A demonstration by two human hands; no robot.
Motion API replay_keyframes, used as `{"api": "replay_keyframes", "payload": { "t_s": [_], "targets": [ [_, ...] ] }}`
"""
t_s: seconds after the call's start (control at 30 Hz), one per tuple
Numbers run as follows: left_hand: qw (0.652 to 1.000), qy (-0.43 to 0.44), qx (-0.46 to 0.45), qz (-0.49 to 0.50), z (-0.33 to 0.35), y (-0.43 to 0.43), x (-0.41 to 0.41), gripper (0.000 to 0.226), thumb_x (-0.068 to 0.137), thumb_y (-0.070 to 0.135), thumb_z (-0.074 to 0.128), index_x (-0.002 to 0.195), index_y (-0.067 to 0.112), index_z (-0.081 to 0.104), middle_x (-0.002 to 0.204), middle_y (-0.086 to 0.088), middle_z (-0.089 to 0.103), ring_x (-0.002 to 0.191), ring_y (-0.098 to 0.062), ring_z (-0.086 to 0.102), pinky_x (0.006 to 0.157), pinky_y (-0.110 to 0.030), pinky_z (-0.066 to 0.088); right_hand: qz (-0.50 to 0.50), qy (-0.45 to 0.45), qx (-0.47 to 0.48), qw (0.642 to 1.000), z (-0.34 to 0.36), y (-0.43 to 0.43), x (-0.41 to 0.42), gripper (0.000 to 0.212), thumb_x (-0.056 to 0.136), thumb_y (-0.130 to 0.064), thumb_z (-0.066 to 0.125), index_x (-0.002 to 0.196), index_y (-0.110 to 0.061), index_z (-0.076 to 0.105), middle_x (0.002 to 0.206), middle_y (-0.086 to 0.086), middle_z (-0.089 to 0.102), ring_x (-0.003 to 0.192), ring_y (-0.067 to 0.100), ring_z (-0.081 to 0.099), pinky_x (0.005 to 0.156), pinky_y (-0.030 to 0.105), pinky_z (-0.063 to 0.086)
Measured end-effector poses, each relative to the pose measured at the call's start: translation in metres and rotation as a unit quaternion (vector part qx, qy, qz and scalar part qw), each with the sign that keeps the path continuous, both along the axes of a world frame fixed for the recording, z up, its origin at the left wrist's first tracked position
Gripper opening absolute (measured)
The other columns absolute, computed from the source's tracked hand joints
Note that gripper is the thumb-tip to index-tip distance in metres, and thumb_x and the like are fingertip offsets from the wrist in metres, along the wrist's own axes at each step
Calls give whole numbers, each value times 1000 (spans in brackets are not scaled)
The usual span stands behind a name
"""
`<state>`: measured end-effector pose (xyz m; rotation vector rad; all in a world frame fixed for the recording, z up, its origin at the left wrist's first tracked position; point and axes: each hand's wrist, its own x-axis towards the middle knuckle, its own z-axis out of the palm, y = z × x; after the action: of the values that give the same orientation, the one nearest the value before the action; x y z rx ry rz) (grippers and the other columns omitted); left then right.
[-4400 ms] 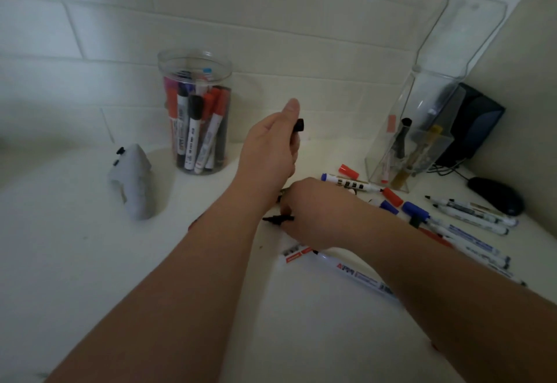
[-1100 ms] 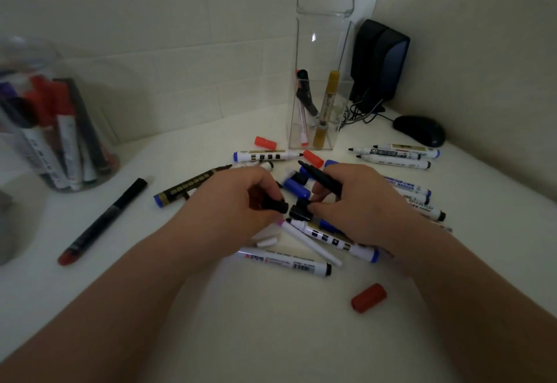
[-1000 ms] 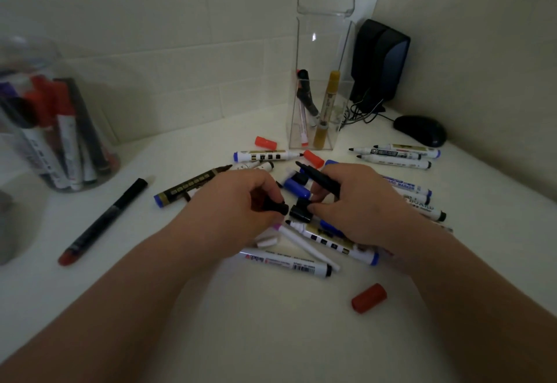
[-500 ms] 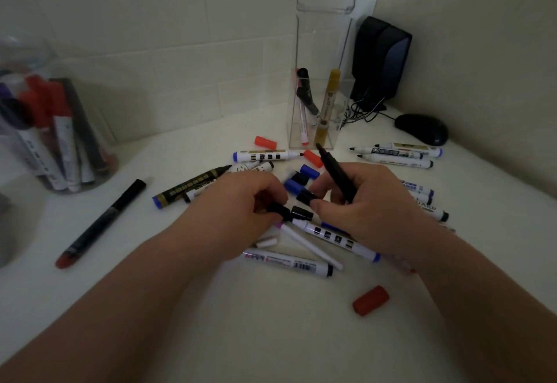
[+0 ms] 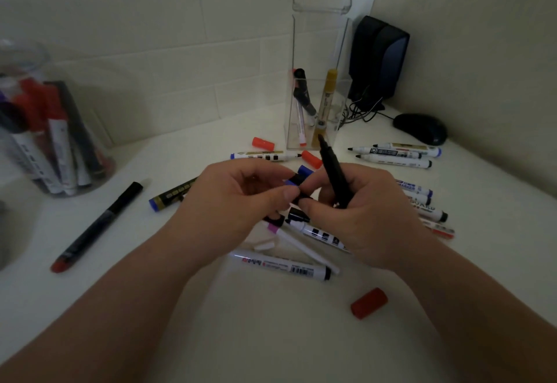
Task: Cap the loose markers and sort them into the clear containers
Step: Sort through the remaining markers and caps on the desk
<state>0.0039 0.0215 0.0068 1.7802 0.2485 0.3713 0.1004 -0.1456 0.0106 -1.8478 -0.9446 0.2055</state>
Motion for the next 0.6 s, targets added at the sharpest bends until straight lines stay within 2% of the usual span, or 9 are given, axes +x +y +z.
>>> {"api": "replay_keyframes", "payload": {
  "t_s": [0.1,0.2,0.3,0.37,0.47,0.6],
  "targets": [
    [996,17,-87,-14,-4,-1,1,27,69,31,76,93,16,77,85,-11,77,78,-29,74,71,-32,59,-22,-4,37,999,2,2,-6,10,81,-18,80,86,-21,72,58,4,57,47,12,49,48,17,42],
    [977,-1,-209,-51,-4,-6,3,26,77,23,70,95,5,77,91,-23,75,82,-33,73,71,-35,60,-36,-29,57,997,4,3,-12,18,81,-24,79,96,-23,70,65,0,60,51,7,52,52,13,43],
    [930,-45,-362,-46,2,-8,4,24,85,12,60,97,-1,74,95,-23,74,85,-29,75,74,-32,62,8,36,50,998,8,-1,-13,33,87,-50,59,113,-30,59,80,-12,63,59,2,55,55,14,45],
    [900,-70,-428,-43,5,-4,4,24,88,7,55,104,-3,70,99,-22,74,88,-28,75,72,-31,61,52,55,40,996,11,-5,-13,25,97,-43,45,111,-27,58,71,-18,60,56,-1,53,51,13,42],
    [884,-83,-459,-40,6,0,3,29,92,2,51,117,-5,64,103,-22,73,92,-28,75,74,-31,60,34,-8,3,999,14,-7,-15,20,102,-22,45,96,-30,63,64,-20,57,54,-1,53,50,11,40],
    [876,-92,-471,-56,7,0,3,36,95,1,46,129,-7,58,108,-21,72,100,-30,72,78,-32,60,22,-69,-17,997,17,-6,-20,19,95,-28,49,90,-41,62,69,-21,60,62,0,56,55,7,40]
  ]
}}
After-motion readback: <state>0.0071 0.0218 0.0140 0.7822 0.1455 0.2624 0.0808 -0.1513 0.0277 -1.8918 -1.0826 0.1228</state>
